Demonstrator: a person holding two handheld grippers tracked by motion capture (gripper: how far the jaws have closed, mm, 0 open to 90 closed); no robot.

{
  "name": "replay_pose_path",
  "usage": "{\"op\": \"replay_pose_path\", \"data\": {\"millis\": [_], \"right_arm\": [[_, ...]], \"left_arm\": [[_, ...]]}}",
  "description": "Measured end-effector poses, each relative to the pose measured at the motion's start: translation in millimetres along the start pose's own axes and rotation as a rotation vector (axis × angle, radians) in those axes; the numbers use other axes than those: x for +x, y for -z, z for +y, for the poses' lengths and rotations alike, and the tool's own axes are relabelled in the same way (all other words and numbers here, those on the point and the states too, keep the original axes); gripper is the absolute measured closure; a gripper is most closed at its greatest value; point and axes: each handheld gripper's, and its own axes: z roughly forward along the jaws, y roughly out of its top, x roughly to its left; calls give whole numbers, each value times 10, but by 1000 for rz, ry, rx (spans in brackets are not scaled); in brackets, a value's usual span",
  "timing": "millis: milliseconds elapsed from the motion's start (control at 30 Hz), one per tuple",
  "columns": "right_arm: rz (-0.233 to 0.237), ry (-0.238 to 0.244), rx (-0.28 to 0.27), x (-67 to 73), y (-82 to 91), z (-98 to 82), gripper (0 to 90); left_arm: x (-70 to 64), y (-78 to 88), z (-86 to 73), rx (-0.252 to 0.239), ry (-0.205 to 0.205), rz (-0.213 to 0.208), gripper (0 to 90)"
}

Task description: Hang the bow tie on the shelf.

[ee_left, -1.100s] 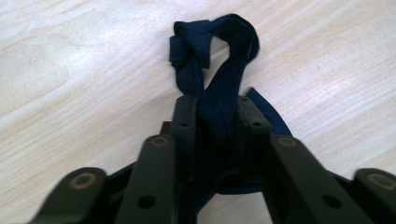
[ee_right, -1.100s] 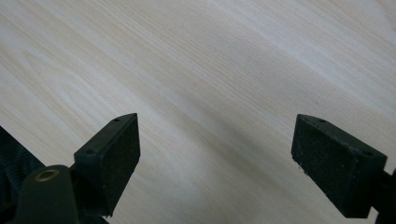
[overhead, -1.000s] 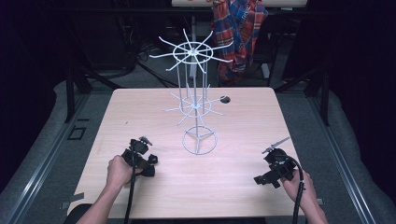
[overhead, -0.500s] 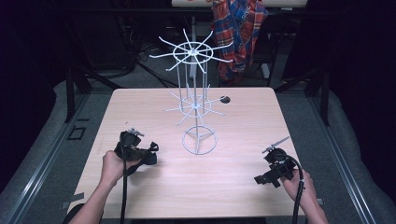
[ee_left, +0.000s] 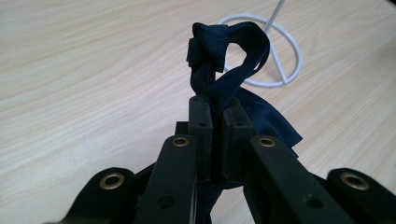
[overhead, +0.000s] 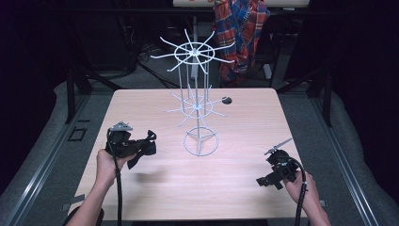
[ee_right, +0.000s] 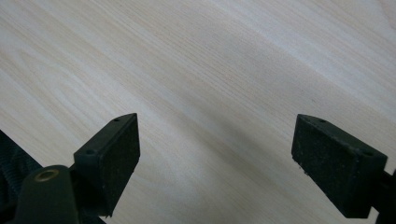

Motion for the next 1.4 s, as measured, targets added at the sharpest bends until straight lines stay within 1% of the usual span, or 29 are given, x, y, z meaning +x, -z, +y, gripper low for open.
{"op": "replay_pose_path", "data": {"millis": [33, 67, 100, 133, 167, 233, 267, 300, 333, 400, 433, 533, 567, 633, 667, 700, 733, 800, 867, 933, 1000, 1033, 1067, 1133, 1200, 1233, 1267, 1333, 1400], "right_arm": [[-1, 1, -3, -3, 0, -1, 151], [8, -9, -15, 1, -6, -3, 151], [8, -8, -11, -2, -5, -3, 151], [6, -7, -7, -3, -6, -5, 151], [5, -10, 4, -6, -4, -5, 151], [0, -12, 4, -12, -8, -9, 151], [-9, -5, 12, -21, -2, -11, 151], [-7, -10, 5, -18, -5, -12, 151], [-10, -7, 6, -20, -2, -12, 151], [2, -17, -7, -4, -10, -11, 151], [3, -10, -1, -6, -4, -7, 151], [0, -9, -4, -1, 0, -5, 151], [-1, -10, -9, -3, -4, -5, 151], [-13, -14, -5, -6, 1, -7, 151], [-2, -21, -15, -4, -2, -8, 152], [-8, -15, -9, -8, 1, -7, 151], [-10, -12, -5, -11, 2, -8, 151], [-1, -21, -17, -4, -4, -12, 151], [-9, -16, -10, -11, 2, -11, 151], [2, -32, -22, -12, -10, -12, 151], [-4, -19, 5, -34, -3, -5, 151], [-4, -20, 5, -38, -5, -6, 151], [7, -27, -6, -40, -13, -10, 151], [10, -29, -7, -45, -18, -15, 152], [6, -24, -11, -47, -13, -20, 151], [2, -55, -38, -26, -23, -34, 151], [-8, -26, -6, -45, 3, -27, 151], [-6, -28, -14, -47, -2, -37, 151], [-7, -27, -9, -48, 1, -38, 151]], "left_arm": [[0, 0, 5, -10, 8, 0, 852], [3, -7, 12, -22, 17, -10, 852], [5, -10, 20, -26, 23, -20, 851], [4, -15, 32, -38, 24, -23, 852], [5, -19, 47, -29, 17, -33, 851], [3, -30, 65, -40, 18, -32, 851], [7, -37, 72, -45, 22, -38, 851], [20, -41, 77, -58, 33, -43, 851], [31, -43, 83, -57, 35, -48, 851], [50, -40, 91, -69, 47, -45, 851], [61, -37, 98, -76, 52, -51, 851], [100, -2, 130, -114, 64, -64, 851], [123, 10, 151, -134, 67, -68, 851], [162, 16, 184, -166, 92, -91, 851], [174, 12, 197, -177, 96, -99, 851], [184, 11, 217, -185, 101, -102, 851], [198, 2, 246, -190, 101, -108, 851], [221, -16, 294, -199, 96, -115, 851], [254, -45, 346, -208, 101, -133, 851], [278, -83, 380, -216, 104, -138, 850], [288, -127, 389, -214, 109, -143, 850], [288, -147, 391, -206, 108, -151, 850], [284, -151, 391, -207, 107, -150, 850], [265, -136, 402, -208, 98, -150, 850], [235, -103, 431, -219, 87, -157, 850], [224, -91, 440, -227, 83, -161, 850], [207, -75, 455, -234, 79, -167, 850], [166, -49, 483, -244, 62, -173, 850], [130, -30, 506, -247, 48, -177, 850]]}}
